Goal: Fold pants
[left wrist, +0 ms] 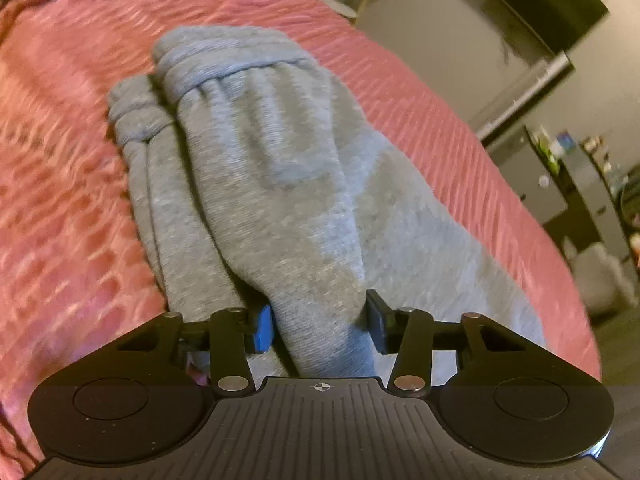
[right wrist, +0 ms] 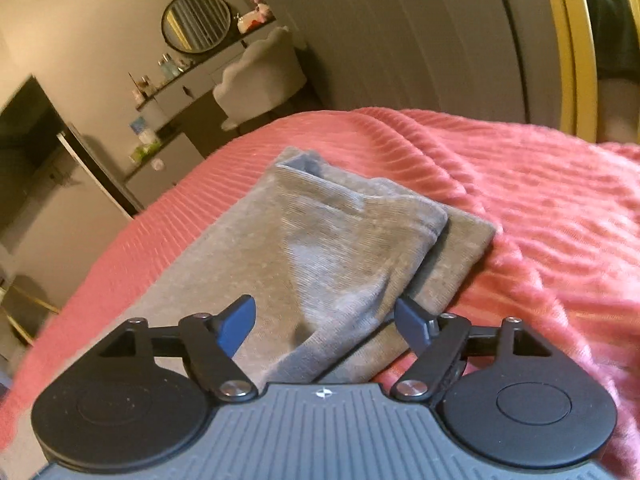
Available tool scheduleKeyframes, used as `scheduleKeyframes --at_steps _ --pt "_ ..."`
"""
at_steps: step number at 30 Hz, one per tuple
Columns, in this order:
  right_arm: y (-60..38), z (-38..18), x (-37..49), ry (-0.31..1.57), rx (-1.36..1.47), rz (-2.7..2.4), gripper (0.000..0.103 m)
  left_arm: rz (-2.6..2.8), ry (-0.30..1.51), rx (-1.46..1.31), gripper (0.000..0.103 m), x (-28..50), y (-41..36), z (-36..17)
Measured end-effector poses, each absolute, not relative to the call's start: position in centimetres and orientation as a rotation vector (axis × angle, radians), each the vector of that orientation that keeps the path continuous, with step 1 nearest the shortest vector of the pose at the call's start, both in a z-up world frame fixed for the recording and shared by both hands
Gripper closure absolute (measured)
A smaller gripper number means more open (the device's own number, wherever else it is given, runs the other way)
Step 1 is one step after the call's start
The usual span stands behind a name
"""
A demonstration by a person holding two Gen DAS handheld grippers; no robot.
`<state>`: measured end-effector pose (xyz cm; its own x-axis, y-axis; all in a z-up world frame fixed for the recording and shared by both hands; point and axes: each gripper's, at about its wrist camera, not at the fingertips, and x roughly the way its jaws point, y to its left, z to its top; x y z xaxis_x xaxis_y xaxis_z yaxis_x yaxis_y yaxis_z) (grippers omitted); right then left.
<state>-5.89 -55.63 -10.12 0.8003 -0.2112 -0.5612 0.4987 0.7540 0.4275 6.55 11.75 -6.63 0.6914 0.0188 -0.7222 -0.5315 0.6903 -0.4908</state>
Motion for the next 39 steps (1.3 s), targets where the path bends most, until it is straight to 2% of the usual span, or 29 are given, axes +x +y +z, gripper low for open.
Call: scheduleKeyframes --at_steps 2,4,6,8,10,13,16,19,22,23,24,25,26,27,32,34,35,36,39 --pt "-55.7 -10.2 -5.5 0.510 0.594 -0.428 0.027 0.334 0.755 -0.748 0.054 6.5 11.5 -6.9" --pt "-55.9 -10.0 -4.9 0.500 0.599 -0.430 0.036 0.327 0.752 -0.781 0.053 6.7 11.7 -7.0" --pt "-56.1 -10.0 -4.3 0.506 0.597 -0.439 0.071 0.322 0.747 -0.831 0.051 6.5 12.2 -7.2" --pt "-56.6 -10.2 -4.0 0.501 0.617 -0.448 0.082 0.319 0.739 -0.872 0.050 6.1 12.6 -7.4" --pt "-57.0 -10.5 -4.0 0.486 0.656 -0.439 0.082 0.314 0.736 -0.885 0.046 5.9 12.7 -7.5" --pt "-57.6 -11.0 -4.1 0.497 0.701 -0.446 0.065 0.303 0.731 -0.882 0.038 6.0 12.6 -7.7" --pt "-58.0 -11.2 -4.2 0.494 0.740 -0.448 0.063 0.296 0.747 -0.841 0.033 6.4 12.1 -7.4" --pt "-58.1 -11.0 -4.0 0.505 0.775 -0.470 0.063 0.294 0.768 -0.801 0.034 6.9 11.7 -7.3" --pt "-58.3 -10.7 -3.8 0.517 0.783 -0.489 0.063 0.313 0.771 -0.799 0.046 6.7 11.8 -7.3" --pt "-58.2 -10.6 -3.8 0.514 0.777 -0.495 0.063 0.321 0.772 -0.799 0.058 6.7 11.9 -7.4" --pt "-58.1 -10.7 -3.8 0.513 0.763 -0.503 0.070 0.326 0.778 -0.798 0.073 6.6 12.0 -7.5" --pt "-57.8 -10.8 -3.6 0.524 0.732 -0.512 0.078 0.325 0.787 -0.804 0.080 6.5 12.2 -7.6" --pt "-57.6 -10.8 -3.3 0.537 0.707 -0.516 0.092 0.323 0.788 -0.818 0.083 6.3 12.3 -7.6" --pt "-57.5 -10.9 -3.0 0.548 0.692 -0.511 0.093 0.324 0.781 -0.834 0.087 6.1 12.4 -7.5" --pt "-56.8 -8.2 -4.3 0.457 0.612 -0.510 0.095 0.307 0.722 -0.833 0.089 4.0 11.6 -4.8" --pt "-56.3 -7.2 -5.2 0.426 0.572 -0.539 0.099 0.328 0.723 -0.839 0.089 3.1 11.2 -4.2" --pt "-56.0 -6.8 -5.7 0.408 0.526 -0.571 0.099 0.354 0.745 -0.831 0.086 2.9 11.2 -4.5" --pt "-56.0 -6.8 -6.0 0.407 0.503 -0.574 0.099 0.384 0.781 -0.812 0.076 3.1 11.3 -5.0" --pt "-56.6 -8.8 -5.3 0.527 0.525 -0.604 0.098 0.466 0.829 -0.814 0.076 3.0 12.0 -6.7"
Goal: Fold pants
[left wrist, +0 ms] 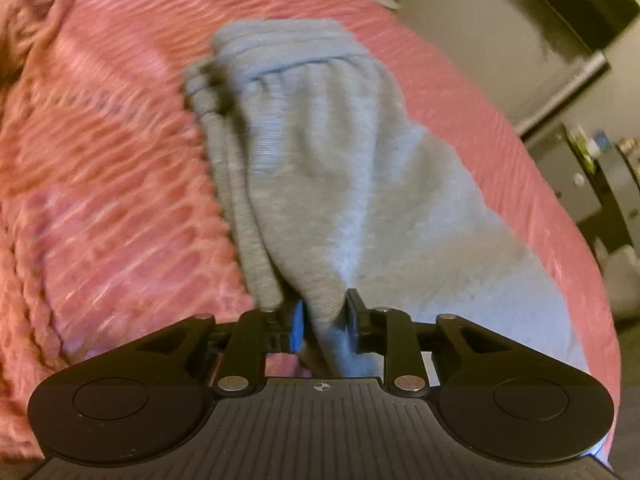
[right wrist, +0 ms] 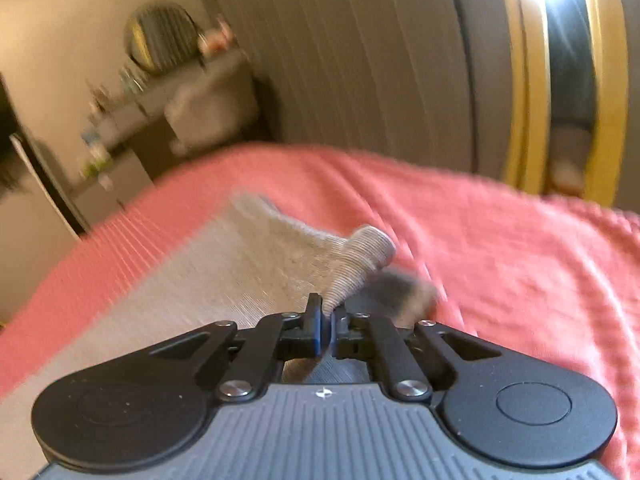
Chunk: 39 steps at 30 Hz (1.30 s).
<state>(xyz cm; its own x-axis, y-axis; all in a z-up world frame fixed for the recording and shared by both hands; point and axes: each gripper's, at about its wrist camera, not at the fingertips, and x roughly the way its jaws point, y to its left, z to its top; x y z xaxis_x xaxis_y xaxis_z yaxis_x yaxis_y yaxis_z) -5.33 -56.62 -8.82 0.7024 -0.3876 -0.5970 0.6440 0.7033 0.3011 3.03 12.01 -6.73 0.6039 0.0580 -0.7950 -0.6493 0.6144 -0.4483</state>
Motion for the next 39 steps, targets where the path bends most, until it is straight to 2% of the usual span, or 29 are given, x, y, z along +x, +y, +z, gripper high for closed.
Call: scheduleKeyframes --at_steps 1,3,4,10,12,14,16,18,19,20,21,23,25,27,31,32,34,35,36,38,39 --pt "-56.7 -9.1 -5.3 0.543 0.537 -0.616 0.096 0.471 0.812 -0.839 0.073 2.8 12.2 -6.4" --pt "-56.9 -8.9 -6.2 0.522 0.551 -0.677 0.090 0.524 0.765 -0.795 0.037 2.1 11.9 -4.9" --pt "-57.0 -8.6 -6.7 0.507 0.549 -0.694 0.087 0.557 0.744 -0.754 0.033 1.8 11.6 -4.1" --pt "-54.5 -6.3 -6.9 0.466 0.413 -0.640 0.080 0.510 0.629 -0.443 0.023 2.1 7.2 -0.4" --pt "-51.7 -6.3 -5.8 0.473 0.304 -0.562 0.069 0.439 0.634 -0.371 0.021 3.4 5.5 -0.4" --pt "-49.2 -7.1 -4.2 0.519 0.226 -0.483 0.066 0.385 0.673 -0.292 0.017 4.8 4.3 -1.2" --pt "-47.5 -8.6 -3.0 0.584 0.196 -0.408 0.065 0.399 0.786 -0.212 0.017 6.2 3.9 -2.9" --pt "-46.1 -10.4 -1.9 0.674 0.140 -0.394 0.058 0.457 0.925 -0.138 0.021 7.0 4.6 -4.9" --pt "-45.6 -10.7 -1.9 0.673 0.096 -0.404 0.055 0.519 0.978 -0.125 0.018 7.0 5.4 -5.6" --pt "-45.0 -10.8 -2.0 0.667 0.038 -0.426 0.042 0.568 0.976 -0.167 0.013 6.6 6.5 -5.6" --pt "-44.7 -10.6 -1.9 0.680 0.001 -0.464 0.031 0.594 0.952 -0.224 0.020 6.2 7.3 -5.1" --pt "-44.3 -9.6 -1.7 0.696 0.004 -0.528 0.031 0.611 0.898 -0.293 0.026 5.8 8.1 -3.0" --pt "-43.8 -7.9 -1.7 0.661 0.124 -0.450 0.029 0.542 0.814 -0.277 0.024 6.0 7.4 -0.4" --pt "-42.4 -7.1 -1.1 0.635 0.171 -0.376 0.017 0.450 0.746 -0.216 0.016 7.7 6.0 1.7" --pt "-37.8 -8.5 1.4 0.668 0.054 -0.334 0.014 0.252 0.730 -0.159 0.017 14.0 3.6 3.0" --pt "-36.6 -9.3 2.1 0.700 0.049 -0.332 0.014 0.227 0.748 -0.141 0.022 15.5 3.0 2.6" --pt "-35.7 -10.6 2.6 0.754 0.034 -0.309 0.013 0.186 0.791 -0.047 0.023 19.0 1.7 1.3" --pt "-35.8 -10.5 2.6 0.744 0.029 -0.316 0.008 0.174 0.821 0.011 0.028 20.5 1.0 0.2" --pt "-36.1 -10.4 2.5 0.735 0.050 -0.325 0.007 0.161 0.859 0.052 0.036 21.4 -0.1 -0.7" --pt "-37.2 -10.8 2.3 0.741 0.135 -0.319 0.007 0.104 0.943 0.088 0.045 23.3 -1.0 -3.3" --pt "-37.5 -10.8 2.1 0.731 0.161 -0.316 0.007 0.089 0.965 0.111 0.045 23.9 -1.2 -4.3"
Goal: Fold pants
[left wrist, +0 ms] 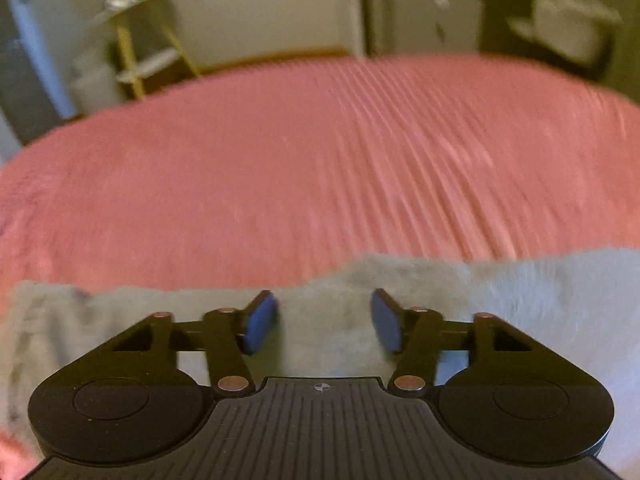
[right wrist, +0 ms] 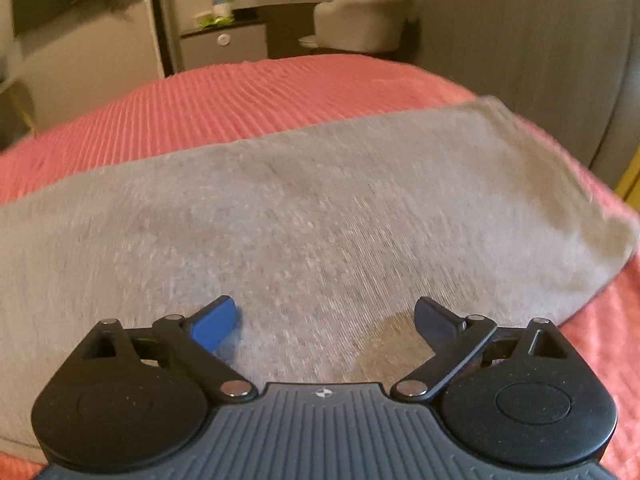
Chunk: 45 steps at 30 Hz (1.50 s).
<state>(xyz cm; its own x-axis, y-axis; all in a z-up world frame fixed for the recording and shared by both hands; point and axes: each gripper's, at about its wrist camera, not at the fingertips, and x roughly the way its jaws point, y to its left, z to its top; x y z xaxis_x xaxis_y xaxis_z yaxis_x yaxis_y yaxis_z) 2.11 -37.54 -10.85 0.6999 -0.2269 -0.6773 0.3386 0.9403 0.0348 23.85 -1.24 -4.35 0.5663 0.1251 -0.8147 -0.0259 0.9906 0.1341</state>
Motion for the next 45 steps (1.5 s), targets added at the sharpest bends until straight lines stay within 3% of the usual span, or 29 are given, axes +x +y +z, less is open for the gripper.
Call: scheduleKeyframes --at_steps 2,5,9,14,19,22,25,26,27,29,32,34,36,39,43,44,45 --pt "-37.4 -10.9 2.3 0.727 0.146 -0.322 0.006 0.082 0.921 0.187 0.047 24.4 -1.6 -5.5" --pt "-37.2 -11.5 2.9 0.726 0.087 -0.333 0.006 0.120 0.912 0.254 0.097 25.9 -1.7 -6.2" --pt "-37.7 -11.9 2.7 0.708 0.096 -0.330 0.006 0.295 0.889 0.207 0.097 26.7 0.0 -6.2" --pt "-37.9 -11.8 2.4 0.702 0.103 -0.325 0.006 0.065 0.872 -0.017 0.063 21.6 0.9 -3.7" --pt "-38.0 -11.8 2.3 0.699 0.117 -0.320 0.006 0.209 0.865 0.128 0.060 22.1 1.0 -6.0" --pt "-38.1 -11.9 2.3 0.697 0.128 -0.314 0.006 0.391 0.876 0.233 0.073 23.2 2.1 -6.0" --pt "-38.1 -11.7 2.1 0.697 0.145 -0.312 0.006 0.217 0.834 -0.076 0.052 19.8 4.9 -3.5" --pt "-38.2 -11.7 2.1 0.696 0.148 -0.312 0.006 0.177 0.825 -0.139 0.039 18.6 5.5 -3.0" --pt "-38.2 -11.8 2.1 0.697 0.148 -0.312 0.006 0.160 0.815 -0.174 0.032 16.9 6.2 -2.8" --pt "-38.1 -11.8 2.3 0.699 0.143 -0.314 0.006 0.194 0.804 -0.157 0.030 14.8 7.1 -3.1" --pt "-38.0 -11.8 2.2 0.701 0.143 -0.313 0.006 0.354 0.890 -0.089 0.030 12.0 9.3 -5.8" --pt "-38.2 -11.7 2.1 0.701 0.153 -0.306 0.006 0.386 0.841 -0.140 0.032 9.6 11.3 -6.7" --pt "-38.4 -11.6 2.0 0.698 0.166 -0.299 0.006 0.439 0.823 -0.141 0.068 8.8 12.3 -6.1" --pt "-38.4 -11.6 1.9 0.699 0.167 -0.295 0.006 0.525 0.809 -0.178 0.067 8.2 13.2 -4.6" --pt "-38.5 -11.3 2.0 0.723 0.144 -0.274 0.006 0.523 0.800 -0.156 0.050 6.5 12.3 -4.2" --pt "-38.6 -11.1 1.9 0.733 0.134 -0.263 0.006 0.532 0.814 -0.145 0.033 6.1 12.0 -4.1" --pt "-38.8 -10.9 1.7 0.735 0.136 -0.252 0.006 0.540 0.826 -0.152 0.024 5.4 11.8 -4.1"
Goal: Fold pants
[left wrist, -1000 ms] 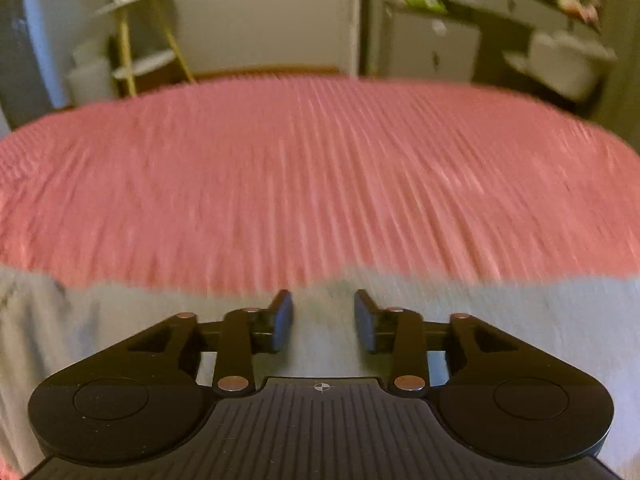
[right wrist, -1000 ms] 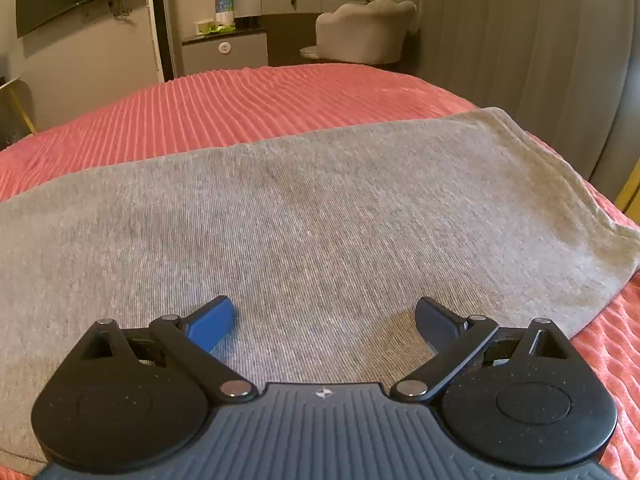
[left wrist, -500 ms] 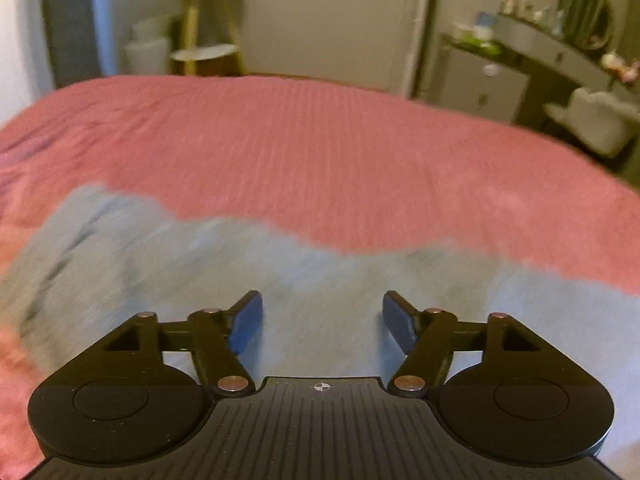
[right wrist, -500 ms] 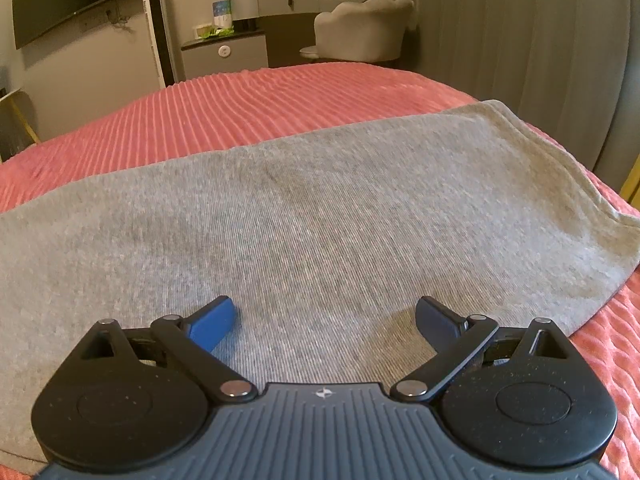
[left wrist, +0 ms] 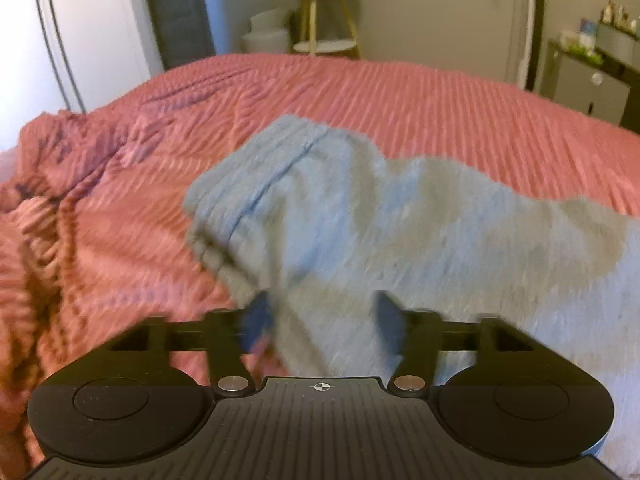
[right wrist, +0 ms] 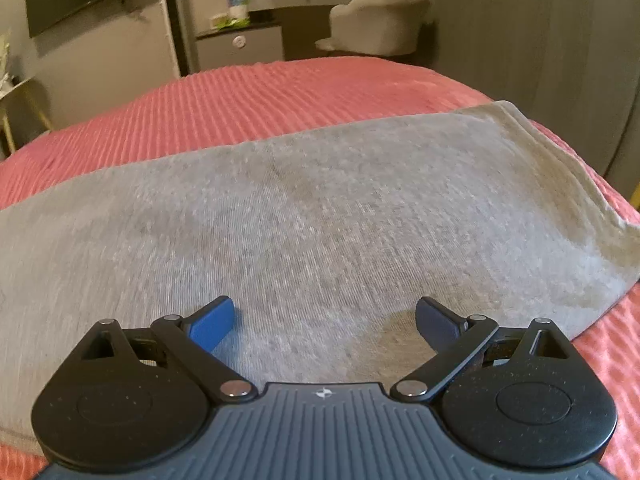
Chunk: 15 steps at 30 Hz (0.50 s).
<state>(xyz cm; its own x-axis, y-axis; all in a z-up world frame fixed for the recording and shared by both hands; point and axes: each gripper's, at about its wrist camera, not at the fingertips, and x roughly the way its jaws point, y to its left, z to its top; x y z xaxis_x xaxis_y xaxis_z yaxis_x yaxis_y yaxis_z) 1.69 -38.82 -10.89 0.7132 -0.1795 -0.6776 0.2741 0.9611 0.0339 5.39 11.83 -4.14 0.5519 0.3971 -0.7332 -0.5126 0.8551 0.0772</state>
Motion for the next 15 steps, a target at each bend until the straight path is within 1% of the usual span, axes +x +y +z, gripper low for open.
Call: scheduleKeyframes --at_steps 3,5,8,10,11,13,14,15 --pt "-40.7 -10.6 0.3 0.713 0.157 -0.215 0.006 0.451 0.826 -0.315 0.024 4.5 12.7 -4.2" --pt "-42.6 -10.5 -0.8 0.692 0.119 -0.224 0.007 0.425 0.812 -0.438 0.023 4.1 13.4 -3.9" --pt "-46.9 -10.4 -2.0 0.691 0.062 -0.380 0.007 0.388 0.806 -0.571 0.021 3.8 14.2 -4.1" --pt "-51.3 -10.2 -3.1 0.694 0.177 -0.517 0.007 0.380 0.817 -0.603 0.020 3.2 13.7 -4.2" --pt "-53.9 -9.9 -4.3 0.679 0.301 -0.584 0.007 0.385 0.829 -0.600 0.020 3.2 13.4 -4.2" --pt "-57.9 -9.6 -7.1 0.615 0.536 -0.643 0.018 0.404 0.854 -0.580 0.020 3.6 13.0 -4.6" --pt "-58.9 -9.6 -8.2 0.580 0.599 -0.640 0.025 0.413 0.858 -0.571 0.020 3.8 12.8 -4.9" --pt "-59.4 -9.6 -9.1 0.557 0.637 -0.629 0.027 0.423 0.860 -0.562 0.020 4.0 12.7 -5.0"
